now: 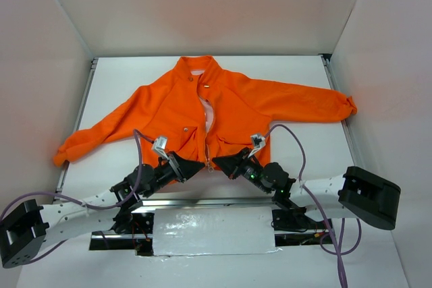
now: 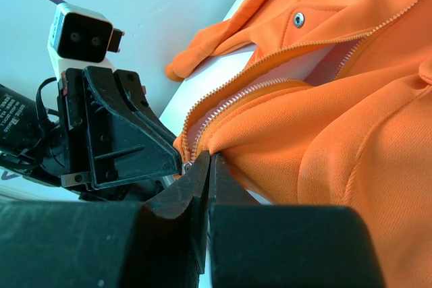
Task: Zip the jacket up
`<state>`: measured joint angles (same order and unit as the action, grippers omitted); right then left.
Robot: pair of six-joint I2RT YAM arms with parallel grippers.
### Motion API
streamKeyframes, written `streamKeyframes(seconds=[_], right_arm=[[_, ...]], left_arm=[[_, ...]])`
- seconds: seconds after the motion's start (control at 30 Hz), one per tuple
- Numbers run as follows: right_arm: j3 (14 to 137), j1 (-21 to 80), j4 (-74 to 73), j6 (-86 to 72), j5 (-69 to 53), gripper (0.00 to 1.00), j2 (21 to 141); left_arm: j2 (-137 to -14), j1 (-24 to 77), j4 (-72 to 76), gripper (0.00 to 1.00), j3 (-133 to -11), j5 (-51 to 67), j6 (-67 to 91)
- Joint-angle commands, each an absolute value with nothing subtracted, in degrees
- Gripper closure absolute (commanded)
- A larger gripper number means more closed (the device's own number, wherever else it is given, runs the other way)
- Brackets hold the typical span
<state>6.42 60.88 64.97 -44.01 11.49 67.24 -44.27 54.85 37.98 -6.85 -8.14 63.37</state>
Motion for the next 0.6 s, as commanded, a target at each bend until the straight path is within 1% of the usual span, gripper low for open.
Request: streamKeyframes(seconds=[0.0, 0.23, 0.37, 0.5, 0.57], right_arm=[[8.96, 61.52, 66.27, -43.77, 12.83, 1.00, 64.87], [9.58, 61.52, 63.29, -44.56, 13.97, 1.00, 63.19], [10.19, 61.52, 63.11, -45.35, 14.68, 1.00, 64.51], [13.35, 61.61, 60.74, -43.07, 10.20, 1.00, 66.53], [13.54, 61.44, 60.47, -43.33, 10.45, 1.00, 67.14]], left_arm=[[-44.73, 55.11, 43.68, 1.00, -7.03, -5.19, 63.98], [-43.77, 55.11, 41.13, 1.00, -6.68, -6.94, 63.63], [-44.03, 55.11, 40.78, 1.00, -7.47, -6.77, 62.84], [-44.91, 55.11, 41.48, 1.00, -7.82, -5.63, 61.88], [-45.61, 55.19, 42.01, 1.00, -8.35, -4.58, 60.04]])
